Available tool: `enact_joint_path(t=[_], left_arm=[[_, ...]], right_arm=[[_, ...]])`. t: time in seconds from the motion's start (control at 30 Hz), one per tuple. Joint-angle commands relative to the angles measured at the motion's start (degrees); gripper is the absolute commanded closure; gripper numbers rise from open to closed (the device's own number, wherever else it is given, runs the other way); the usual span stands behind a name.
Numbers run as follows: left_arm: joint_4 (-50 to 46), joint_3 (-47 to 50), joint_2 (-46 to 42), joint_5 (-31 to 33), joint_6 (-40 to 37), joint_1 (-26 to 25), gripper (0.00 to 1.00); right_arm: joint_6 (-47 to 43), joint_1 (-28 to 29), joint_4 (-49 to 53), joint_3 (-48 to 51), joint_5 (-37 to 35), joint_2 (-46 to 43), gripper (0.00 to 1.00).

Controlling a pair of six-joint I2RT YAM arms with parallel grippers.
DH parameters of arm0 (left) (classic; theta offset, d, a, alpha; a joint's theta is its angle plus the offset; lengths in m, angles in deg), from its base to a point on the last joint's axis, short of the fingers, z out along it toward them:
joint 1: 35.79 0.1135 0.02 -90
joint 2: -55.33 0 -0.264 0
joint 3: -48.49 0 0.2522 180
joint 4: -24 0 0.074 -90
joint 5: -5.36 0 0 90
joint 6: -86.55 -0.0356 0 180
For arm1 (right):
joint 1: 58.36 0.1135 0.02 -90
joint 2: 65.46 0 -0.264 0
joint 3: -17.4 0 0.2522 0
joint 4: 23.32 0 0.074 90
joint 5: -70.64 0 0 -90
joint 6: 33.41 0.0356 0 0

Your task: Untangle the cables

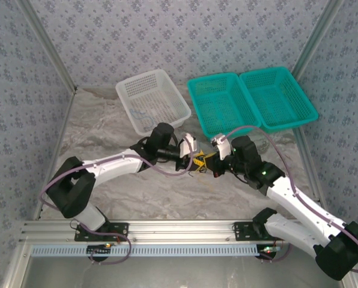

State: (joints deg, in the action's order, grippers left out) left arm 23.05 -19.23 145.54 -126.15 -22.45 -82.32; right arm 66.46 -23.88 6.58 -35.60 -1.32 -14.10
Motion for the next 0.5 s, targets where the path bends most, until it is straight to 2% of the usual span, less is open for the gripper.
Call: enact_joint_path(t=[0.0, 0.17, 0.37, 0.47], left_arm=[[1.7, 1.1, 1.9, 3.0, 0.4, -0.4, 0.68], [7.6, 3.0, 2.9, 8.6, 5.1, -0.4, 0.82], [11.1, 5.0, 2.6, 15.9, 10.3, -0.4, 0.83], [11.3, 5.8, 2.8, 18.0, 11.5, -0.5, 0.88]], right_arm=[[1.5, -0.3, -5.6, -0.2, 1.8, -1.7, 1.00], [2.6, -0.5, -7.1, 0.6, 1.0, -1.2, 1.00], [5.0, -0.7, -9.9, 1.1, -1.1, -0.6, 1.00], [6.7, -1.3, -11.2, 1.1, -1.2, -0.1, 1.00]])
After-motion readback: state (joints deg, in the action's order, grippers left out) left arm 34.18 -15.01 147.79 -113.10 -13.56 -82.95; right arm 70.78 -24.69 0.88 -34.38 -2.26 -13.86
